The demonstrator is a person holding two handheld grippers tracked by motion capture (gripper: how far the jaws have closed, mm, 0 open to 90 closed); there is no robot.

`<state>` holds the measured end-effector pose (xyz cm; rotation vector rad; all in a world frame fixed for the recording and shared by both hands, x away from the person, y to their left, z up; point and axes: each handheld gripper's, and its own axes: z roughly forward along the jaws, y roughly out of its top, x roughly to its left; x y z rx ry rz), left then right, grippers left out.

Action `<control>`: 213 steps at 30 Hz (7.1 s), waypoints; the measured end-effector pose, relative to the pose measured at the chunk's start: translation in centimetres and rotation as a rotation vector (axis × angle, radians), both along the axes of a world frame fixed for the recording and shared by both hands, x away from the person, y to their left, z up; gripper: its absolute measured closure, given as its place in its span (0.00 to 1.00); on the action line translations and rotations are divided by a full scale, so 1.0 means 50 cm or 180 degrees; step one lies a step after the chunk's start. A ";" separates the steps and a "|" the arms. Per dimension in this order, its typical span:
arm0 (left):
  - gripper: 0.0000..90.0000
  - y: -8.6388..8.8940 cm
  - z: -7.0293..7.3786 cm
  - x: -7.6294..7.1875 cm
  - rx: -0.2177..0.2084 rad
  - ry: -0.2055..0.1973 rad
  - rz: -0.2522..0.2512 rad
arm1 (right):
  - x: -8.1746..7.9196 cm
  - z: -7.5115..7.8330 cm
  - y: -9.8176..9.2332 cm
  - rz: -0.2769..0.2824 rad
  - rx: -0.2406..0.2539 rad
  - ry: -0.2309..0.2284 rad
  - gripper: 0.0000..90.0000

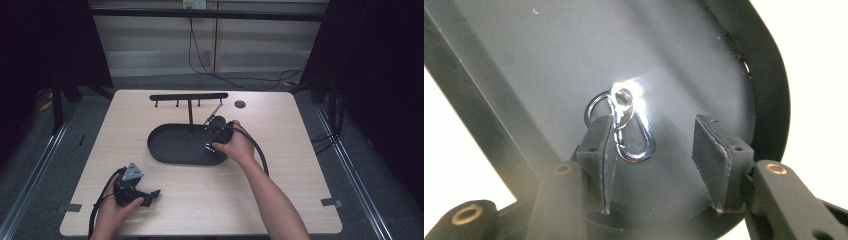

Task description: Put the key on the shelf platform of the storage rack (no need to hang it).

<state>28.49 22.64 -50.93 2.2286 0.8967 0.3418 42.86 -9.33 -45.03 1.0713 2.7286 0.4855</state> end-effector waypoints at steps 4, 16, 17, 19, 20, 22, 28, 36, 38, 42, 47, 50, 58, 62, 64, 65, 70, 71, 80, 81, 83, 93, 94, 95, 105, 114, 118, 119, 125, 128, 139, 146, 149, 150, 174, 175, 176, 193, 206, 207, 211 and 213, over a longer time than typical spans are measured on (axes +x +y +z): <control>0.00 0.000 0.000 0.000 0.0004 -0.0004 0.0005 | -0.004 0.004 -0.005 -0.0003 0.0003 -0.0022 0.55; 0.00 0.000 0.000 0.000 0.0005 -0.0002 0.0005 | -0.016 0.022 -0.008 0.0027 0.0030 -0.0039 0.50; 0.00 0.000 0.000 0.000 0.0005 -0.0002 0.0005 | -0.017 0.023 -0.009 0.0029 0.0037 -0.0036 0.50; 0.00 0.000 0.000 0.000 0.0004 -0.0002 0.0004 | -0.019 0.027 -0.010 0.0025 0.0011 -0.0030 0.49; 0.00 0.000 0.000 0.000 0.0006 -0.0002 0.0004 | -0.021 0.028 -0.010 0.0008 0.0008 -0.0001 0.49; 0.00 0.000 0.000 0.000 0.0005 -0.0003 0.0005 | -0.022 0.029 -0.012 0.0041 0.0017 -0.0001 0.47; 0.00 0.000 0.000 0.000 0.0002 -0.0008 0.0007 | -0.033 0.039 -0.018 0.0059 0.0069 0.0012 0.44; 0.00 0.000 0.000 0.000 0.0003 -0.0007 0.0006 | -0.043 0.046 -0.038 0.0037 0.0127 0.0003 0.35; 0.00 0.000 0.000 0.000 0.0003 -0.0006 0.0006 | -0.045 0.047 -0.042 0.0035 0.0148 0.0019 0.34; 0.00 0.000 0.000 0.000 0.0004 -0.0007 0.0007 | -0.051 0.051 -0.049 0.0039 0.0197 0.0009 0.31; 0.00 0.000 0.000 0.000 0.0005 -0.0007 0.0005 | -0.059 0.056 -0.057 0.0031 0.0206 0.0008 0.26; 0.00 0.000 0.000 0.000 0.0005 -0.0008 0.0004 | -0.063 0.055 -0.062 0.0031 0.0183 0.0023 0.23; 0.00 0.000 0.000 0.000 0.0004 -0.0007 0.0006 | -0.073 0.054 -0.080 0.0055 0.0211 0.0045 0.18; 0.00 0.000 0.000 0.000 0.0002 -0.0007 0.0007 | -0.080 0.055 -0.087 0.0084 0.0217 0.0075 0.18; 0.00 0.000 0.000 0.000 0.0003 -0.0006 0.0007 | -0.084 0.056 -0.090 0.0102 0.0184 0.0062 0.18; 0.00 0.000 0.000 0.000 0.0001 -0.0006 0.0008 | -0.086 0.056 -0.091 0.0109 0.0180 0.0052 0.18; 0.00 0.000 0.000 0.000 0.0001 -0.0006 0.0008 | -0.094 0.059 -0.099 0.0124 0.0196 0.0060 0.18; 0.00 0.000 0.000 0.000 0.0001 -0.0006 0.0008 | -0.096 0.060 -0.101 0.0121 0.0217 0.0079 0.18; 0.00 0.000 0.000 0.000 0.0002 -0.0007 0.0007 | -0.111 0.065 -0.118 0.0109 0.0260 0.0079 0.18; 0.00 0.000 0.000 0.000 0.0001 -0.0006 0.0008 | -0.112 0.065 -0.119 0.0110 0.0261 0.0077 0.18; 0.00 0.000 0.000 0.000 0.0001 -0.0006 0.0008 | -0.116 0.067 -0.122 0.0109 0.0261 0.0072 0.18; 0.00 0.000 0.000 0.000 0.0002 -0.0005 0.0006 | -0.132 0.065 -0.139 0.0121 0.0259 0.0077 0.18; 0.00 0.000 0.000 0.000 0.0002 -0.0005 0.0006 | -0.132 0.065 -0.139 0.0121 0.0259 0.0077 0.18; 0.00 0.000 0.000 0.000 0.0001 -0.0006 0.0008 | -0.135 0.064 -0.143 0.0136 0.0257 0.0070 0.18; 0.00 0.000 0.000 0.000 0.0001 -0.0007 0.0008 | -0.148 0.061 -0.163 0.0075 0.0303 0.0081 0.18; 0.00 0.000 0.000 0.000 0.0002 -0.0006 0.0007 | -0.159 0.055 -0.180 0.0061 0.0336 0.0089 0.18; 0.00 0.000 0.000 0.000 0.0002 -0.0006 0.0006 | -0.164 0.053 -0.186 0.0057 0.0343 0.0102 0.18; 0.00 0.000 0.000 0.000 0.0002 -0.0007 0.0007 | -0.166 0.051 -0.188 0.0053 0.0343 0.0090 0.18; 0.00 0.000 0.000 0.000 0.0002 -0.0006 0.0006 | -0.173 0.046 -0.198 0.0041 0.0378 0.0094 0.18; 0.00 0.000 0.000 0.000 0.0002 -0.0006 0.0007 | -0.179 0.043 -0.204 0.0035 0.0384 0.0091 0.18; 0.00 0.000 0.000 0.000 0.0001 -0.0006 0.0008 | -0.195 0.033 -0.227 0.0017 0.0386 0.0093 0.18; 0.00 0.000 0.000 0.000 -0.0001 -0.0006 0.0008 | -0.208 0.026 -0.246 -0.0013 0.0393 0.0090 0.18; 0.00 0.000 0.000 0.000 0.0000 -0.0005 0.0008 | -0.213 0.024 -0.255 -0.0029 0.0398 0.0093 0.19; 0.00 0.000 0.000 0.000 0.0000 -0.0007 0.0009 | -0.217 0.023 -0.260 -0.0055 0.0423 0.0092 0.19; 0.00 0.000 0.000 0.000 0.0005 -0.0008 0.0004 | -0.262 -0.008 -0.319 -0.0182 0.0482 0.0058 0.19; 0.00 0.000 0.000 0.000 -0.0001 -0.0006 0.0000 | -0.264 -0.009 -0.322 -0.0192 0.0486 0.0063 0.19; 0.00 0.000 0.000 0.000 -0.0002 -0.0006 0.0000 | -0.266 -0.011 -0.325 -0.0192 0.0485 0.0058 0.19; 0.00 0.000 0.000 0.000 -0.0001 -0.0009 0.0000 | -0.305 -0.046 -0.369 -0.0313 0.0456 0.0059 0.19; 0.00 0.000 0.000 0.000 -0.0003 -0.0008 0.0001 | -0.333 -0.068 -0.402 -0.0437 0.0494 0.0022 0.19; 0.00 0.000 0.000 0.000 -0.0002 -0.0008 0.0000 | -0.337 -0.069 -0.408 -0.0469 0.0511 -0.0009 0.19; 0.00 0.000 0.000 0.000 -0.0001 -0.0006 -0.0002 | -0.342 -0.071 -0.416 -0.0534 0.0575 -0.0067 0.19; 0.00 0.000 0.000 0.000 -0.0001 -0.0006 -0.0001 | -0.350 -0.074 -0.423 -0.0525 0.0587 -0.0131 0.20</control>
